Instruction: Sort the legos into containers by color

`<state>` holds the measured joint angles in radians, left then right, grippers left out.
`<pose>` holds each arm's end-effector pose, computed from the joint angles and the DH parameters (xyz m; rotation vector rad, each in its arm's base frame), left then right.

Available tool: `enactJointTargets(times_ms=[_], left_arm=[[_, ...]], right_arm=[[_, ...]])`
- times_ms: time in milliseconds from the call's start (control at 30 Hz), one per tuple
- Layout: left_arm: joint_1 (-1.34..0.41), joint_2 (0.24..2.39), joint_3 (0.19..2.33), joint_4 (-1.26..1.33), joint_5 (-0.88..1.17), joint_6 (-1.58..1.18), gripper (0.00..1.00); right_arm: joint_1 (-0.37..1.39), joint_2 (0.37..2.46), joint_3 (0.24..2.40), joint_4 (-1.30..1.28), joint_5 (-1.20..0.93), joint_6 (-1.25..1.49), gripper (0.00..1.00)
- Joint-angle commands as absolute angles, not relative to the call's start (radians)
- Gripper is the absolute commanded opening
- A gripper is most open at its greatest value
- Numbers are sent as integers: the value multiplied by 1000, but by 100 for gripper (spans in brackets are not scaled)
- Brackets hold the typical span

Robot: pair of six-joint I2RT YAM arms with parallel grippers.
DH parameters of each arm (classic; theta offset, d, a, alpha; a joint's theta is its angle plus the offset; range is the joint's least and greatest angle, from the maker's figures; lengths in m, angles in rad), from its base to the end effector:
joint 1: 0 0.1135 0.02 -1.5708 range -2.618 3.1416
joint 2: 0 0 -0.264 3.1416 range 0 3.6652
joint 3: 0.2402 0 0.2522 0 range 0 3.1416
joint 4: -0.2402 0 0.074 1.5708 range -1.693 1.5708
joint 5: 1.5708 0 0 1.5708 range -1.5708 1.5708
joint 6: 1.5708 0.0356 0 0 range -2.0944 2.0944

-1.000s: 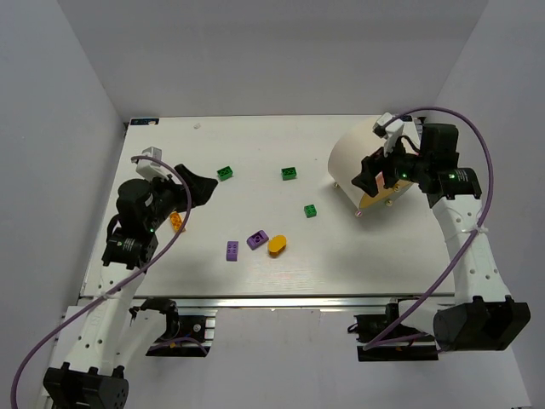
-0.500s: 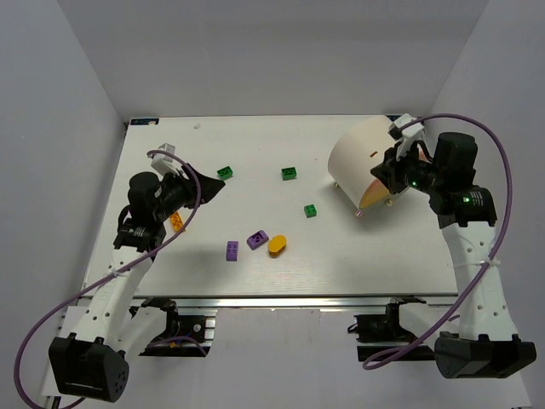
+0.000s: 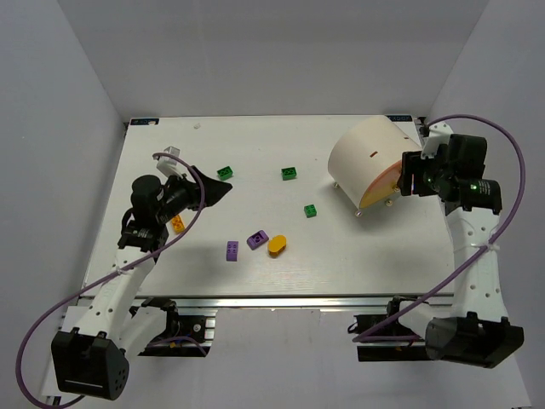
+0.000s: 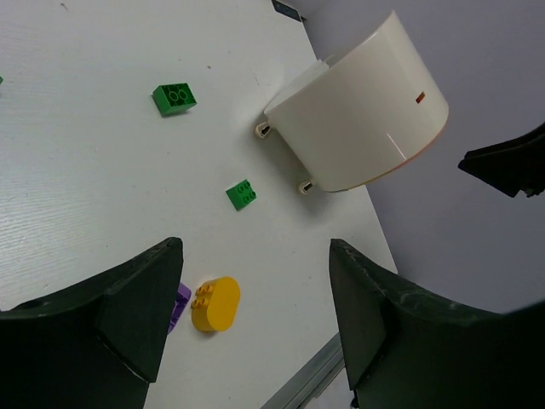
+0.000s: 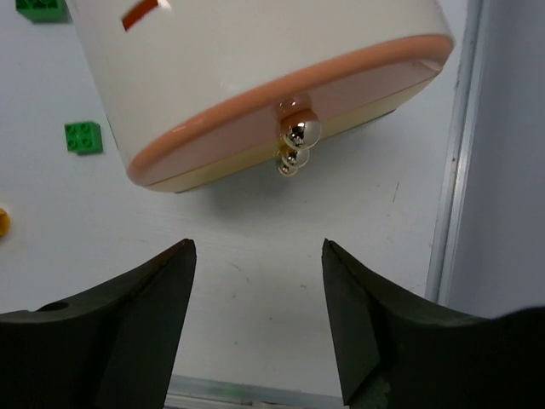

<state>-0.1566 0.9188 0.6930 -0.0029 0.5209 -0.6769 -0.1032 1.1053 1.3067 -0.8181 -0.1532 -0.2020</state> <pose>0.2087 -0.0509 0.3032 -0.0979 1.8949 -1.0490 0.2180 -0.0171 0.3941 -0.1938 2.1706 -0.0059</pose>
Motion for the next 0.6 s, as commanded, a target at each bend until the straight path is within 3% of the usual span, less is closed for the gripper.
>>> enactJointTargets(times_ms=[0, 167, 567], left_arm=[[-161, 922, 678, 43, 566, -661, 79], [-161, 934, 676, 61, 587, -658, 81], [-161, 936, 678, 52, 584, -653, 81]], right_arm=[[-139, 1153, 1331, -897, -216, -280, 68], [-169, 1200, 1266, -839, -363, -449, 76], [-213, 1350, 1296, -715, -393, -595, 71]])
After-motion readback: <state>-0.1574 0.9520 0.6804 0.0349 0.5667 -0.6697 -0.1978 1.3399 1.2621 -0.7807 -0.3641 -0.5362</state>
